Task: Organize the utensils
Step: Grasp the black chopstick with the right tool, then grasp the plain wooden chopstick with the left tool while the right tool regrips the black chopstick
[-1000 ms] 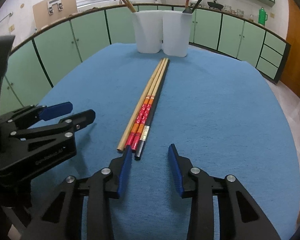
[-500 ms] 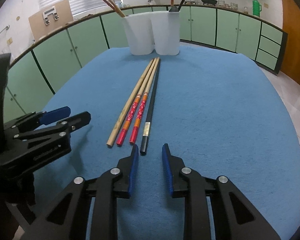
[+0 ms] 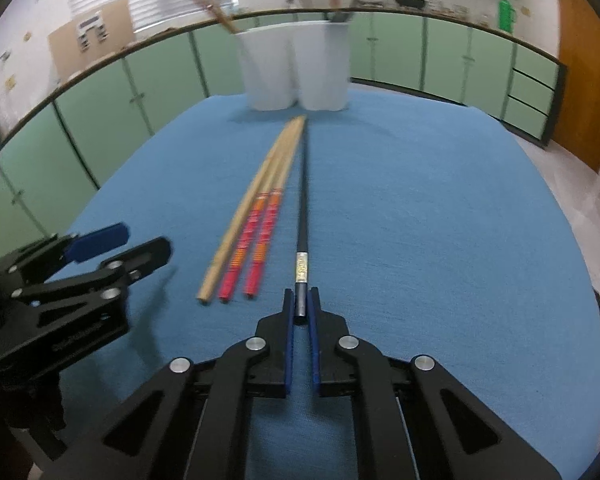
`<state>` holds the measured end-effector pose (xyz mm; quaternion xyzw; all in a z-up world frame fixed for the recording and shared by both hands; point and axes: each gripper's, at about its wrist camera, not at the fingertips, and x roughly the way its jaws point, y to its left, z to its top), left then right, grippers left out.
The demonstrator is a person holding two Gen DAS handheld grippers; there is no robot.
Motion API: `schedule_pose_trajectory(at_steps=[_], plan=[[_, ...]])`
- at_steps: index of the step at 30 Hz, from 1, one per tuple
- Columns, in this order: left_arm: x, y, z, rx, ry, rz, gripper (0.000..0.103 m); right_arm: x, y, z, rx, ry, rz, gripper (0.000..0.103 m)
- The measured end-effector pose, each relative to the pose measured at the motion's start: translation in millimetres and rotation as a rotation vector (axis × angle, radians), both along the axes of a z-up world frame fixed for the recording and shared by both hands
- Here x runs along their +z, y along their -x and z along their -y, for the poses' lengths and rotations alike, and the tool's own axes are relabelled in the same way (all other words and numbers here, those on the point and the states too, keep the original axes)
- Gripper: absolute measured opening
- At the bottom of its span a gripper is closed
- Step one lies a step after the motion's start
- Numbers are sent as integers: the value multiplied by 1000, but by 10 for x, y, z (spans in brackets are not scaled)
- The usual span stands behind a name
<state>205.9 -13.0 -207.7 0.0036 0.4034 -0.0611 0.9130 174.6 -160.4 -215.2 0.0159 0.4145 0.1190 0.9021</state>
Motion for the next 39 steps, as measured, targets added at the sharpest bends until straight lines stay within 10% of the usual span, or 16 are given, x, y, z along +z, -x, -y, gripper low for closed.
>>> schedule_pose_trajectory(at_steps=[15,21,26,39], plan=[[-104,-31,357,-74,-2,-63,55,-5,8,377,-84,9,13,6],[-104,-70,234,-9,-11,-62,39,-3,7,377,-46,-24,11,10],[-86,-28,77,5,14,-53,39,3,65,409,-22,-41,17,26],[-111,-42,144,-19,-11,-56,49,-11,78,367,-21,-11,8,27]])
